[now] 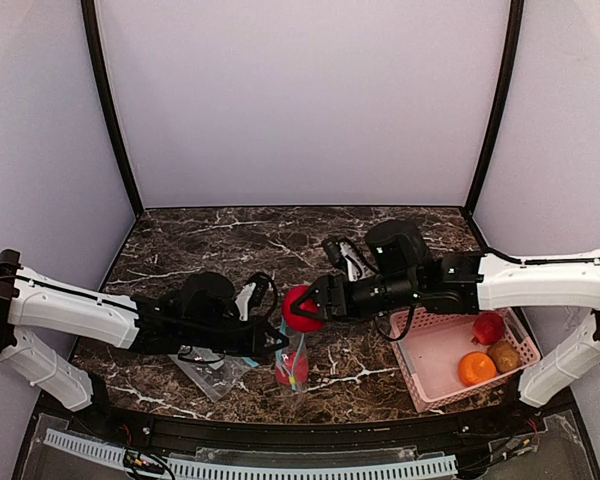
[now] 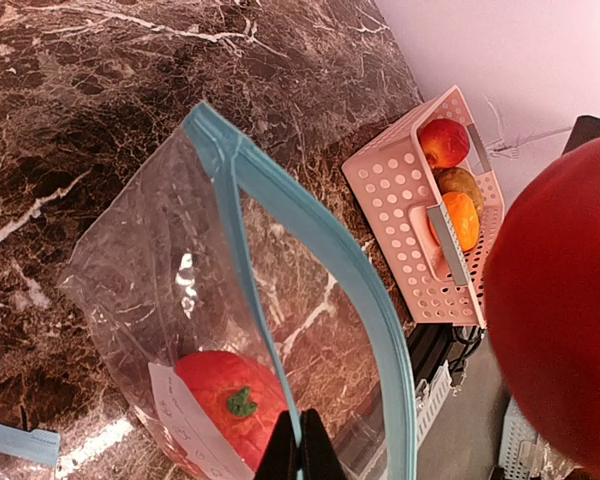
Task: Place the food in the zip-top bag and seal the zipper
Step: Place the fake vegetable in the zipper food storage bag.
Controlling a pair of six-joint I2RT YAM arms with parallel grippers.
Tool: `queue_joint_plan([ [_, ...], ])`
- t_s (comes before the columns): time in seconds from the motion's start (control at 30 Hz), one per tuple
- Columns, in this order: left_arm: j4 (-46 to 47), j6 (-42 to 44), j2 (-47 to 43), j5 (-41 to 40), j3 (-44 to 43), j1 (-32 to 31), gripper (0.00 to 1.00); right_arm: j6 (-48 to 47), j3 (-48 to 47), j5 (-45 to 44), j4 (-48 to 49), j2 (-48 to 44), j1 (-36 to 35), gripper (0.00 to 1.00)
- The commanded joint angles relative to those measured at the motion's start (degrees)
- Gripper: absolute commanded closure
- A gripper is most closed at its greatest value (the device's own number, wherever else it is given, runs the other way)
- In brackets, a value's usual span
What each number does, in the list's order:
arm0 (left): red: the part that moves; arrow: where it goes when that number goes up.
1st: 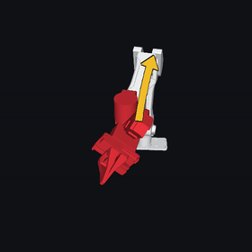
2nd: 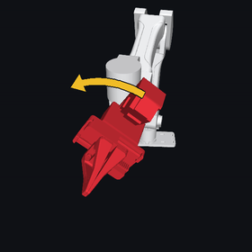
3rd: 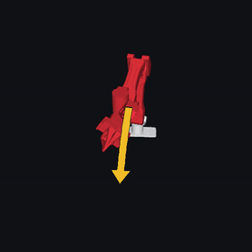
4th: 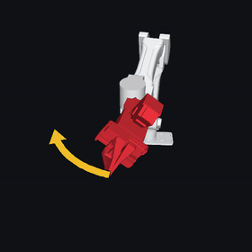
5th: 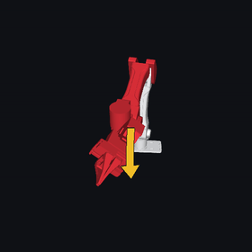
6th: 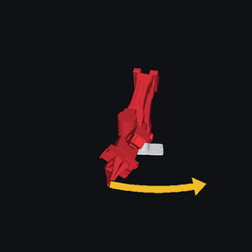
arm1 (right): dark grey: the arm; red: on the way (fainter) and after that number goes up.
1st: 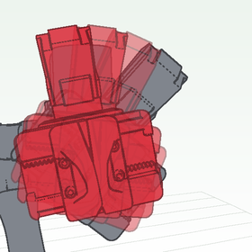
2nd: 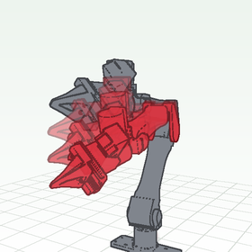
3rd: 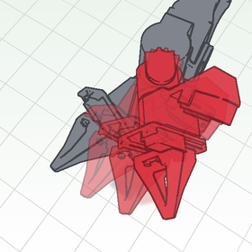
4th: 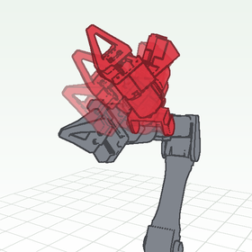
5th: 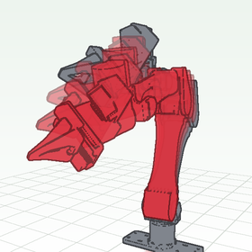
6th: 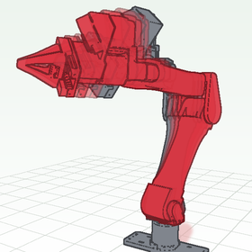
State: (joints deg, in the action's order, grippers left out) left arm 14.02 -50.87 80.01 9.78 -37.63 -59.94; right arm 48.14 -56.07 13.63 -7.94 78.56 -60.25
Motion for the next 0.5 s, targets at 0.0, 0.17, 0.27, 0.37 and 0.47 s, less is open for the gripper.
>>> queue_joint_plan([
  [0.0,-0.82,0.06,-1.92,-0.51,1.15,0.21,0.99,2.71,-3.66,3.08,9.47,5.42,-2.32,0.44],
  [0.17,-1.08,0.28,-2.68,-0.58,1.6,0.42,0.99,4.49,-5.18,2.19,8.92,10.32,-3.3,0.45],
  [0.27,-0.91,0.13,-3.54,-0.99,2.29,0.4,0.99,5.35,-4.87,0.71,7.52,11.39,-3.57,0.45],
  [0.37,-0.68,-0.16,-4.15,-1.31,3.13,0.46,0.99,4.73,-6.4,-2.41,1.63,12.42,-4.14,0.46],
  [0.47,-0.73,-0.27,-4.62,-1.53,3.52,0.51,0.99,3.61,-8.69,-5.75,-4.11,13.92,-4.69,0.46],
])
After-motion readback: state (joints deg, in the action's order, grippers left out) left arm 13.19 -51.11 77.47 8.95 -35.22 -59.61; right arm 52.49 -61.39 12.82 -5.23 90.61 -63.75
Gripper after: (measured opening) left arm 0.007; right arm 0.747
